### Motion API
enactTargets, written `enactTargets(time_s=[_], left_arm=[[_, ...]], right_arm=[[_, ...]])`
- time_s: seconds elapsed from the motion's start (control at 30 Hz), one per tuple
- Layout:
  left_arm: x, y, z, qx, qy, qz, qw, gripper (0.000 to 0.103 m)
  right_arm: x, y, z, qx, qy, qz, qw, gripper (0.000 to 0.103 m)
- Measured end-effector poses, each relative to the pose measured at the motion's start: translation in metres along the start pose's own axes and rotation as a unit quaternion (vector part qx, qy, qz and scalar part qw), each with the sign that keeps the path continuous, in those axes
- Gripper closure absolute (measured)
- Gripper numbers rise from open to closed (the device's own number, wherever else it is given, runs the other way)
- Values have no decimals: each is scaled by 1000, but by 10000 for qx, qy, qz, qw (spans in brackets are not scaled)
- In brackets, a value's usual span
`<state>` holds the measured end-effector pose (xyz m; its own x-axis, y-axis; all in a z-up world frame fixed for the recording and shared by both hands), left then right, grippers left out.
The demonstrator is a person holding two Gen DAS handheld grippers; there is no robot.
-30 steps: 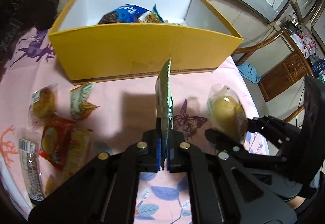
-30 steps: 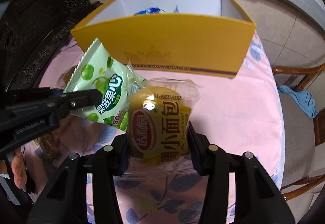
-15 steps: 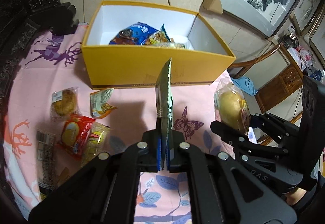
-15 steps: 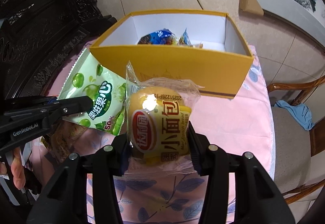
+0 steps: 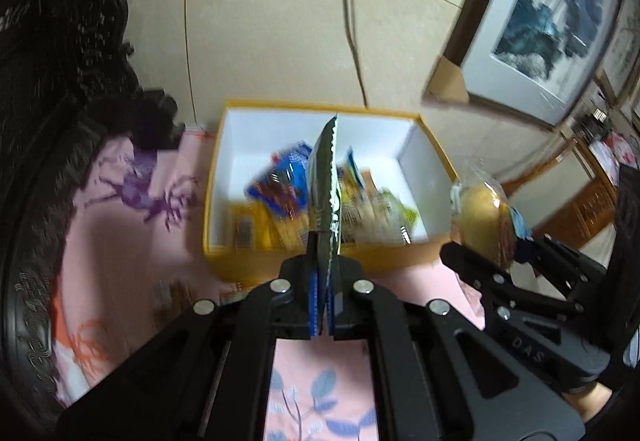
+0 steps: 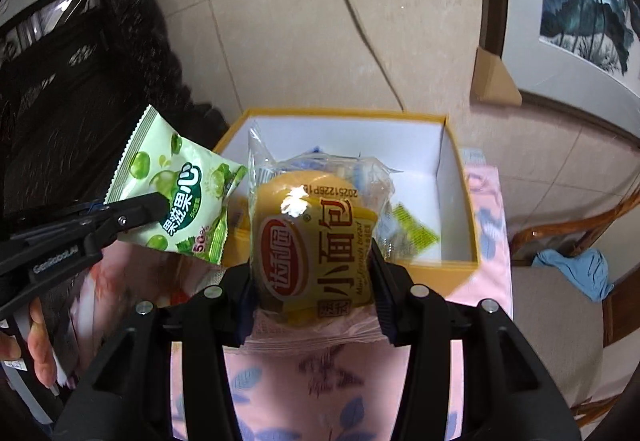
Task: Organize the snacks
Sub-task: 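Carry the bun and green packet into the box and release both tools, then grasp the brown-and-white snack bag with right tool while left grasps cake packet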
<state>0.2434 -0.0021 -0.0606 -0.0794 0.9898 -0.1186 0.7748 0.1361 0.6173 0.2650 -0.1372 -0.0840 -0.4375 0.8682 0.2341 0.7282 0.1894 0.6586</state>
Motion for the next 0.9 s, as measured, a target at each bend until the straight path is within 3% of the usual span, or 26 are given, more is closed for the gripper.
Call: enactTargets(time_s=[0.37, 0.4, 0.47, 0.5, 0.57, 0.73, 0.83, 0.9], left_arm=[[5, 63, 49, 8, 301, -15, 9995, 98], [5, 66, 53, 32, 341, -6, 9994, 91], [10, 75, 55, -23, 403, -42, 9992, 16], [12, 81, 52, -162, 441, -58, 9989, 13], [19, 90, 47, -353, 520, -11, 9980, 13], [53, 82, 35, -234, 452, -326, 9982, 13], [80, 60, 23, -156, 644, -380, 9971, 13], [107, 31, 14, -65, 1018, -393, 9940, 11]], right_arm=[[-19, 64, 32, -115, -206, 93, 9997, 54], [-22, 67, 37, -73, -287, 96, 9995, 51], [-30, 70, 47, 94, -517, 90, 9986, 36], [-34, 71, 49, 110, -633, 96, 9979, 33], [-37, 71, 52, 125, -649, 113, 9978, 33], [-37, 58, 59, 299, -512, 231, 9980, 33], [-15, 41, 57, 352, -78, 227, 9991, 33], [13, 20, 56, 480, 388, 99, 9980, 33]])
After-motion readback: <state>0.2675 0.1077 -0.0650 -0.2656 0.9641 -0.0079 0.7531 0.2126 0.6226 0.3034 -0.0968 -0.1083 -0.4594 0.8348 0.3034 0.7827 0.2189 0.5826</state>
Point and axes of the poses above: each gripper's, at about its wrist camera, not at the fingertips, and z roughly the way its jaws point, x to its left, y to its top, the point moved 10 cm from there along z, roughly the way its jaws point, and after that the axes turned 5 degrees about y, right-handed, at the moved point
